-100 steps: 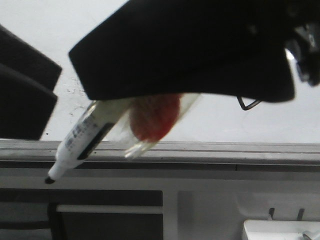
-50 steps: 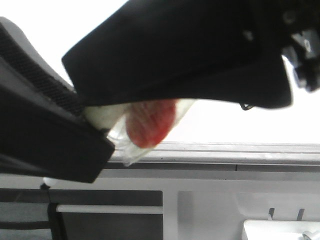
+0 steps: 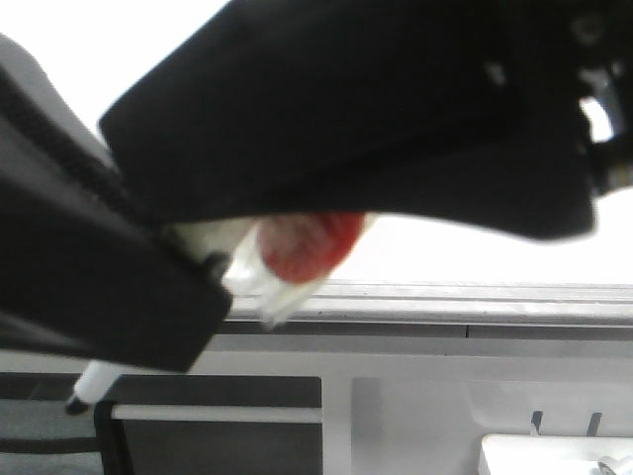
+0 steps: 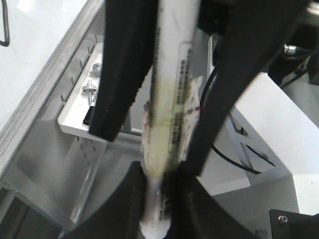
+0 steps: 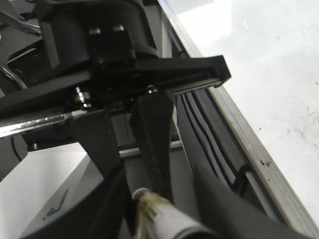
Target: Write number 8 on whiteboard
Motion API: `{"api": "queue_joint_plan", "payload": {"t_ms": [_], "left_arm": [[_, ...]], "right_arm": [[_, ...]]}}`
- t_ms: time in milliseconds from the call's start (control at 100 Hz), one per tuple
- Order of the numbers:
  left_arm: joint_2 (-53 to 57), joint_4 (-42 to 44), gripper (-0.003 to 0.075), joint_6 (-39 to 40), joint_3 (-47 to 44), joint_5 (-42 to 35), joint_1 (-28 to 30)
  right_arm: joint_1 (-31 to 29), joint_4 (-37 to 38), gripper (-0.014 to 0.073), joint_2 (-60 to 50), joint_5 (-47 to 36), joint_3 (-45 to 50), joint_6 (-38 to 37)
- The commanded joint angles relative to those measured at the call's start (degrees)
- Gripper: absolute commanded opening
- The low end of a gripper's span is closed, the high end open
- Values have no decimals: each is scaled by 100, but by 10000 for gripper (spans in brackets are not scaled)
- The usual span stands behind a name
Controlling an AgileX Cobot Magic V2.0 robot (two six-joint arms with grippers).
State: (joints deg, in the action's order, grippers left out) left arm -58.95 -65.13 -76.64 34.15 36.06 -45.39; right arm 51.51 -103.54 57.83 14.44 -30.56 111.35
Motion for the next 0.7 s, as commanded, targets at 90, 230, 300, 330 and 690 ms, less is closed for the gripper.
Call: {"api": "queue_joint_plan", "payload": {"t_ms": [90,230,300,330,690], "left_arm": [[369,-397,-20,151,1,-221,4],[670,-845,-20,162,-412,-698,305],[700,-1139,-20,162,-598,-841,468],[700,-1280,-20,162,-648,-850,520],[107,-2000,-20,94,-444,-2186,279]], "right_arm": [[-5,-312,566,-682,-898,-150,-190],[-5,-312,443,-1672,-1921,-150,-190],[-5,-312,308,-2160,-2263,-150,-190],[-5,-312,238,-2344,-2389,-150,-190],[-5,-301,-64,-3450,-3079,-150,-190]]}}
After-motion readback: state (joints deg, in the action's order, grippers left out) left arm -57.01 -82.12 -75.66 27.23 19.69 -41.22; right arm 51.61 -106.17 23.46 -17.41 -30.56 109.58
